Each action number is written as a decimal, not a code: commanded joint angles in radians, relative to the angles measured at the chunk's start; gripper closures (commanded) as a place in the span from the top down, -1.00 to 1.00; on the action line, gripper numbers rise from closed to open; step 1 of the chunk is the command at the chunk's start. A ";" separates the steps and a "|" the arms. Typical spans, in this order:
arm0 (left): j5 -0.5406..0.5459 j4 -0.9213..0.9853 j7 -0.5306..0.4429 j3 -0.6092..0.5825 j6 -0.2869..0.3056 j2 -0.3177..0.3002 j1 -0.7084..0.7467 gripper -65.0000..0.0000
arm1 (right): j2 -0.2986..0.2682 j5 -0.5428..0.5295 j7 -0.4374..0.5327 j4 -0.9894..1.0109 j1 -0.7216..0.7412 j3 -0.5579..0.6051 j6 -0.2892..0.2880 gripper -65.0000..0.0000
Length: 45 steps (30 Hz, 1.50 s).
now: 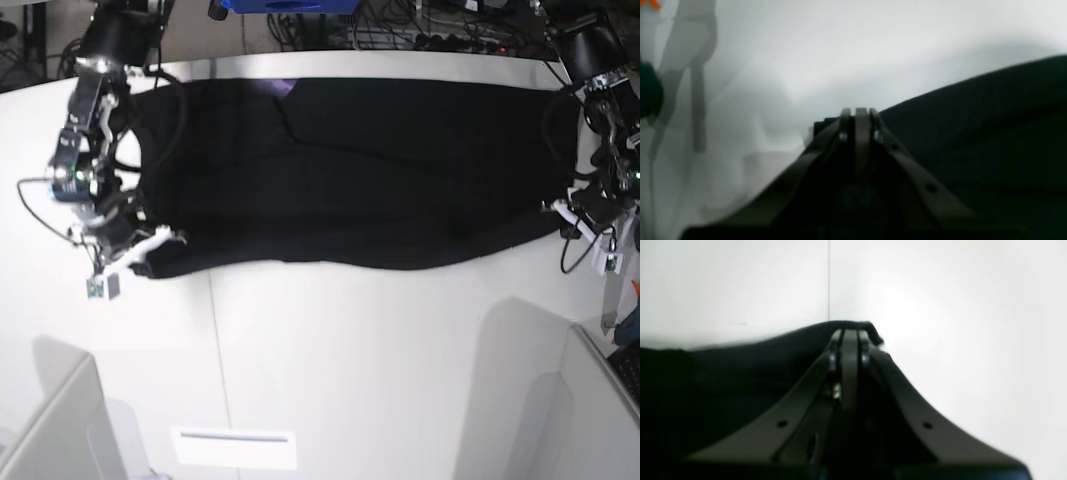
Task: Fold the T-shirt properly
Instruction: 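Fold the hem up over the collar with both grippers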
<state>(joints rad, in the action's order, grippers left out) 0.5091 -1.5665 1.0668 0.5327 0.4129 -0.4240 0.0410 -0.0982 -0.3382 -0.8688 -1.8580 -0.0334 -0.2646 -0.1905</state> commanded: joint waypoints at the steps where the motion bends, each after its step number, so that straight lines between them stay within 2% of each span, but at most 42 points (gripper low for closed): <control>1: 0.001 -0.032 -0.009 0.030 -0.001 -0.025 0.012 -1.00 | -0.005 -0.017 0.021 -0.056 -0.012 -0.003 -0.008 -1.00; 4: 0.003 -0.067 -0.009 0.068 0.001 -0.025 0.073 -1.00 | -0.005 -0.019 0.021 -0.141 -0.101 -0.003 -0.008 -1.00; 8: 0.003 -0.105 -0.009 0.076 0.001 -0.026 0.142 -1.00 | 0.001 -0.035 0.030 -0.153 -0.201 -0.003 -0.008 -1.00; 15: 0.003 -0.165 -0.009 0.077 0.002 -0.026 0.211 -1.00 | 0.007 -0.348 0.067 -0.168 -0.356 -0.115 -0.008 -1.00; 22: 0.003 -0.165 -0.009 0.117 0.008 -0.026 0.277 -1.00 | -0.039 -0.591 0.073 -0.168 -0.500 -0.147 -0.008 -1.00; 26: -0.005 -0.165 -0.006 0.183 0.149 -0.026 0.296 -1.00 | -0.039 -0.608 0.073 -0.168 -0.526 -0.147 -0.010 -1.00; 31: -0.007 -0.160 0.022 0.198 0.156 -0.028 0.307 -1.00 | -0.039 -0.629 0.073 -0.170 -0.541 -0.147 -0.010 -1.00; 33: -0.007 -0.153 0.022 0.200 0.157 -0.028 0.305 -1.00 | -0.044 -0.695 0.072 -0.170 -0.541 -0.147 -0.010 -1.00; 36: -0.004 -0.156 0.026 0.200 0.157 -0.037 0.296 -1.00 | -0.105 -0.798 0.067 -0.170 -0.523 -0.149 0.000 -1.00; 39: 0.001 -0.156 0.026 0.201 0.157 -0.052 0.296 -1.00 | -0.119 -0.856 0.070 -0.170 -0.524 -0.149 0.001 -1.00; 45: 0.001 -0.153 0.026 0.275 0.160 -0.054 0.299 -1.00 | -0.119 -0.864 0.064 -0.170 -0.554 -0.163 -0.002 -1.00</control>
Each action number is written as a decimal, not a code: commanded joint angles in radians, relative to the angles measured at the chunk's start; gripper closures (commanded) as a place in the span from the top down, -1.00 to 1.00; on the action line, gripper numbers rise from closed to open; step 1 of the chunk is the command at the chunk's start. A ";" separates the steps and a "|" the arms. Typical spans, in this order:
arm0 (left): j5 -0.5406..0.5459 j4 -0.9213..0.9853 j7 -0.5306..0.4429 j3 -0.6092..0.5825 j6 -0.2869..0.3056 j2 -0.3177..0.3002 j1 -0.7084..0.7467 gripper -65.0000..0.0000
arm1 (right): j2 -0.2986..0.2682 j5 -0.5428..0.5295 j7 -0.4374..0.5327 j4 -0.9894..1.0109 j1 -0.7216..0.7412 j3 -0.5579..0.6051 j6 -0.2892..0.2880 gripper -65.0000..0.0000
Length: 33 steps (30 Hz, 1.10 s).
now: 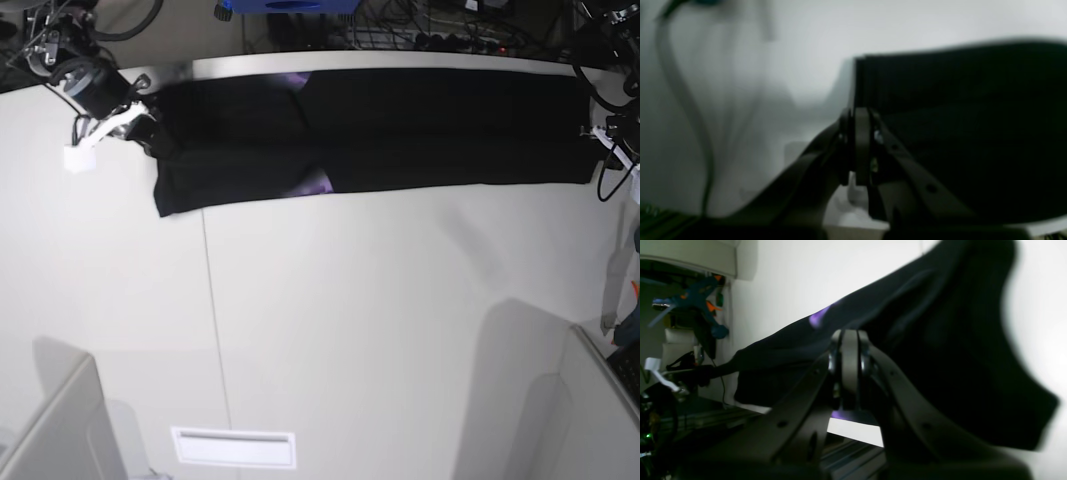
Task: Fold the T-shirt properly
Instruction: 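Fold the hem up over the collar with both grippers, then release the folded strip and reposition both grippers on its ends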
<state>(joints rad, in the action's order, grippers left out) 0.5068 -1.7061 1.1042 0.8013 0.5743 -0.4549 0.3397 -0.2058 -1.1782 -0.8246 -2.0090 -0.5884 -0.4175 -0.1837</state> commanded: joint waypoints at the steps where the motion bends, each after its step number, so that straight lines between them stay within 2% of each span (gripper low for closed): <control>1: 0.003 -0.013 -0.011 0.010 -0.001 -0.023 0.003 -1.00 | -0.011 -0.026 0.020 -0.019 0.002 -0.013 -0.009 -1.00; 7: 0.005 -0.019 -0.014 0.005 -0.001 -0.026 0.051 -1.00 | -0.010 -0.024 0.018 -0.019 -0.063 -0.004 -0.017 -1.00; 9: 0.005 -0.021 -0.016 0.003 -0.001 -0.023 0.072 -1.00 | -0.008 -0.012 0.027 -0.019 -0.089 0.033 -0.017 -1.00; 12: 0.003 -0.021 -0.017 -0.033 -0.001 -0.023 0.104 -1.00 | -0.002 0.051 0.029 -0.017 -0.109 0.061 -0.017 -1.00; 14: -0.004 -0.019 -0.019 -0.053 -0.001 -0.023 0.114 -1.00 | 0.022 0.086 0.029 -0.016 -0.109 0.064 -0.017 -1.00; 21: -0.006 -0.016 -0.019 -0.049 -0.001 -0.026 0.114 -1.00 | 0.055 0.194 0.029 -0.014 -0.095 0.053 -0.017 -1.00; 26: -0.006 -0.024 -0.019 -0.047 -0.001 -0.029 0.114 -0.98 | 0.059 0.206 0.027 -0.014 -0.097 0.030 -0.017 -1.00; 27: -0.006 -0.024 -0.019 -0.046 -0.001 -0.029 0.114 -0.78 | 0.059 0.208 0.027 -0.014 -0.097 0.029 -0.017 -1.00; 30: -0.006 -0.024 -0.019 -0.043 -0.001 -0.045 0.111 -0.18 | 0.059 0.208 0.029 -0.012 -0.097 0.002 -0.017 -0.37; 31: -0.006 -0.024 -0.019 -0.027 -0.001 -0.045 0.111 -0.05 | 0.059 0.209 0.029 -0.011 -0.097 -0.007 -0.015 -0.25; 33: -0.004 -0.024 -0.019 0.031 -0.001 -0.040 0.103 0.17 | 0.062 0.228 0.029 -0.011 -0.097 -0.047 -0.015 -0.20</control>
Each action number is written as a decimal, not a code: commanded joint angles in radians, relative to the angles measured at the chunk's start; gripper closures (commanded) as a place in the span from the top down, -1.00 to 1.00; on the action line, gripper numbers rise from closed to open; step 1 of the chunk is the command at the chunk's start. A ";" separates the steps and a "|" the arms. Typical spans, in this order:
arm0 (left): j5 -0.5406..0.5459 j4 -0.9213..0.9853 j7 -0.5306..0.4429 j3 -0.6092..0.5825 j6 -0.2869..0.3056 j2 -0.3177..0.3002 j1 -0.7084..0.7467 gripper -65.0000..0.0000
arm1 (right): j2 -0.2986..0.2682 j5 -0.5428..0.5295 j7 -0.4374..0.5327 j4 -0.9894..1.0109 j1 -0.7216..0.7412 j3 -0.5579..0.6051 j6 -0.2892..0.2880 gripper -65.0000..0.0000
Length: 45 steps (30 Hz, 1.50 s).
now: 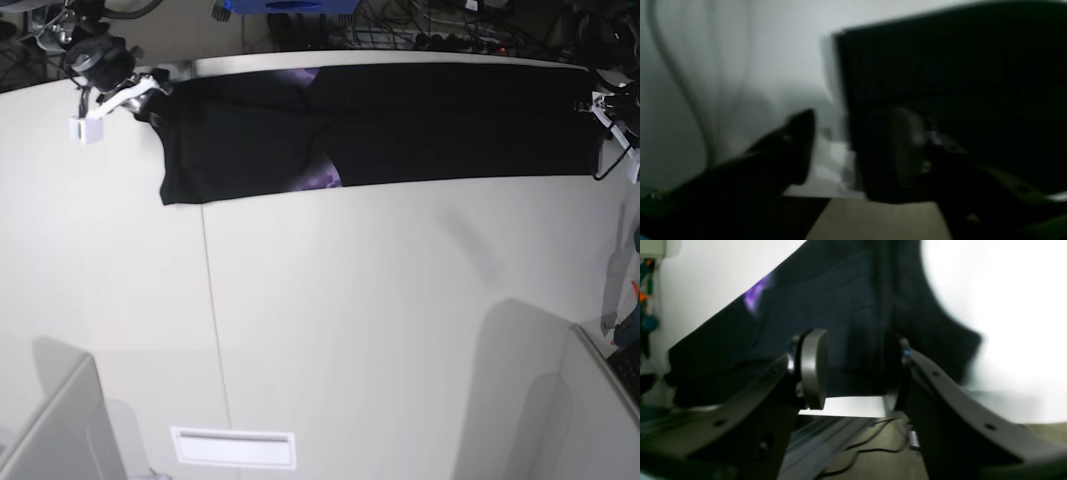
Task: Fold the T-shirt properly
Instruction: 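Release the folded strip and reposition both grippers on its ends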
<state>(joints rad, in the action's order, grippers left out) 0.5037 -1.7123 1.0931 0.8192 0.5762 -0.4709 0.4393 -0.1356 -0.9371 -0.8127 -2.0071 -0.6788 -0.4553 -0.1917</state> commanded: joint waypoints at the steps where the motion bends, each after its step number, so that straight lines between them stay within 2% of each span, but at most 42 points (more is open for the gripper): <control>1: 0.006 -0.019 -0.008 0.045 -0.003 -0.021 0.003 0.21 | -0.008 -0.001 0.017 -0.013 -0.003 -0.029 -0.007 -0.20; 2: 0.008 -0.022 -0.008 0.073 -0.003 -0.021 0.003 0.18 | -0.008 0.010 0.019 -0.013 -0.002 -0.044 -0.009 -0.20; 4: 0.008 -0.051 -0.008 0.111 -0.002 -0.012 0.006 -0.02 | -0.008 0.013 0.037 -0.014 0.000 -0.049 -0.028 -0.28; 6: 0.008 -0.090 -0.008 0.128 -0.002 0.036 0.013 -0.54 | -0.012 0.014 0.054 -0.014 0.004 -0.026 -0.105 -0.59; 7: 0.003 -0.104 -0.006 0.130 -0.002 0.064 0.013 -0.93 | -0.016 0.019 0.051 -0.013 0.021 0.010 -0.147 -0.84; 8: -0.003 -0.107 -0.006 0.125 -0.002 0.084 0.014 -1.00 | -0.017 0.033 0.040 -0.011 0.037 0.042 -0.179 -1.00; 11: -0.003 -0.084 -0.003 0.116 -0.003 0.130 0.014 -1.00 | -0.006 0.135 -0.014 0.012 0.095 0.117 -0.164 -1.00; 14: -0.032 -0.038 -0.008 0.018 -0.006 0.131 0.010 -1.00 | 0.031 0.235 -0.030 0.073 0.155 0.145 -0.162 -1.00; 17: -0.139 -0.001 -0.011 -0.060 -0.006 0.139 -0.013 -1.00 | 0.057 0.316 -0.033 0.134 0.205 0.149 -0.162 -1.00; 19: -0.204 0.014 -0.015 -0.099 -0.006 0.172 -0.052 -1.00 | 0.067 0.375 -0.027 0.185 0.232 0.149 -0.162 -1.00; 23: -0.334 0.022 -0.086 -0.179 -0.006 0.228 -0.093 -1.00 | 0.084 0.453 -0.024 0.276 0.290 0.137 -0.162 -1.00; 29: -0.474 0.022 -0.097 -0.283 -0.006 0.306 -0.199 -1.00 | 0.083 0.517 0.048 0.432 0.380 0.019 -0.154 -1.00; 34: -0.564 0.022 -0.097 -0.298 -0.006 0.367 -0.296 -1.00 | 0.077 0.571 0.071 0.501 0.443 -0.092 -0.154 -1.00; 41: -0.658 0.042 -0.093 -0.300 -0.006 0.424 -0.420 -1.00 | 0.081 0.573 0.065 0.498 0.485 -0.113 -0.153 -1.00; 43: -0.653 0.031 -0.086 -0.300 -0.006 0.421 -0.425 -1.00 | 0.081 0.573 0.065 0.492 0.483 -0.115 -0.153 -1.00; 45: -0.630 0.008 -0.038 -0.286 -0.006 0.420 -0.428 -1.00 | 0.084 0.570 0.068 0.457 0.474 -0.115 -0.153 -1.00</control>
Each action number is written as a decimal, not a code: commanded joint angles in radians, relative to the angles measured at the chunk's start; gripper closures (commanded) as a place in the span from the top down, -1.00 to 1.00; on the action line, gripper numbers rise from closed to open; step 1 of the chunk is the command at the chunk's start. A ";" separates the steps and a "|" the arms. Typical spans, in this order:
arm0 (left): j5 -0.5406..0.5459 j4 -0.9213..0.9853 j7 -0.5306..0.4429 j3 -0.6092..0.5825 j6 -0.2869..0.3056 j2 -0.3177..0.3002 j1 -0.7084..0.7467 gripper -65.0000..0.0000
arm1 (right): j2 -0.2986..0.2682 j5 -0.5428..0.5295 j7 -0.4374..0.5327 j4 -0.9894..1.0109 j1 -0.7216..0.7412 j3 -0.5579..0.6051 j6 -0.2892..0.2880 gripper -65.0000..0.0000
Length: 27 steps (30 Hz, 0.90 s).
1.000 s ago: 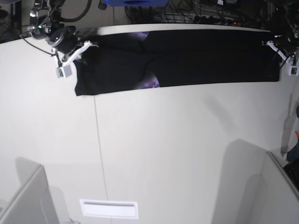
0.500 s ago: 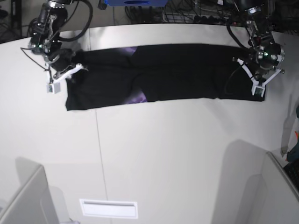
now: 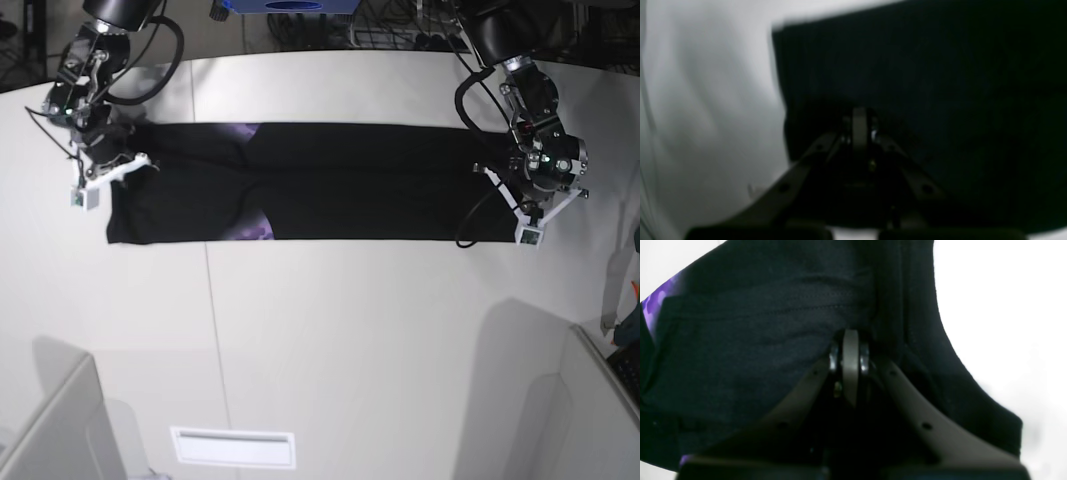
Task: Fold the T-shirt properly
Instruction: 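Release the folded strip and reposition both grippers on its ends, then grasp the strip ends and fold them toward the middle with both grippers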
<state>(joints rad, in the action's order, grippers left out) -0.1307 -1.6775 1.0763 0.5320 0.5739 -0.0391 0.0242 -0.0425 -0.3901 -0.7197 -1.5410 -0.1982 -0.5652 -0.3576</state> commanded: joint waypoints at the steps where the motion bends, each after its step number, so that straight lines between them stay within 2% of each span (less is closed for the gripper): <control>1: 0.021 -0.042 -0.009 0.004 -0.004 -0.020 -0.010 -1.00 | -0.009 0.021 -0.025 -0.033 -0.016 -0.005 0.010 -1.00; 6: 0.184 -0.091 0.002 0.093 0.001 -0.098 0.026 -1.00 | 0.019 0.021 -0.028 -0.148 -0.034 0.003 0.005 -1.00; 8: 0.345 -0.108 0.002 0.164 0.011 -0.134 0.061 -1.00 | 0.026 0.020 -0.028 -0.203 -0.051 0.004 0.002 -1.00; 10: 0.561 -0.097 -0.003 0.251 0.071 -0.186 0.108 -1.00 | 0.028 0.020 -0.025 -0.264 -0.071 0.040 -0.008 -1.00; 12: 0.739 -0.045 -0.003 0.325 0.093 -0.226 0.147 -1.00 | 0.028 0.020 -0.025 -0.324 -0.096 0.089 -0.036 -1.00; 13: 0.802 -0.011 -0.003 0.354 0.085 -0.247 0.158 -1.00 | 0.028 0.020 -0.027 -0.350 -0.106 0.115 -0.042 -1.00; 15: 0.859 0.030 -0.005 0.388 0.073 -0.269 0.167 -1.00 | 0.029 0.020 -0.027 -0.382 -0.122 0.164 -0.045 -1.00; 16: 0.869 0.046 -0.005 0.402 0.073 -0.272 0.167 -0.92 | 0.029 0.020 -0.025 -0.395 -0.131 0.188 -0.045 -1.00; 19: 0.869 0.084 -0.006 0.419 0.074 -0.273 0.156 0.01 | 0.029 0.020 -0.027 -0.411 -0.142 0.258 -0.045 -1.00; 21: 0.869 0.110 -0.006 0.409 0.076 -0.273 0.153 0.45 | 0.029 0.020 -0.022 -0.411 -0.149 0.307 -0.045 -1.00; 23: 0.869 0.138 -0.006 0.391 0.076 -0.270 0.118 0.66 | 0.039 0.020 -0.022 -0.410 -0.149 0.337 -0.045 -1.00; 27: 0.868 0.210 -0.014 0.299 0.071 -0.273 0.082 0.62 | 0.065 0.024 -0.024 -0.410 -0.149 0.356 -0.045 -1.00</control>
<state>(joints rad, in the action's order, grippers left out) 0.7181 -1.4506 1.0813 0.8219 0.6392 -0.2928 0.1089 0.0254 -0.3580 -0.7662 -1.9335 -0.3546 -0.2073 -0.4015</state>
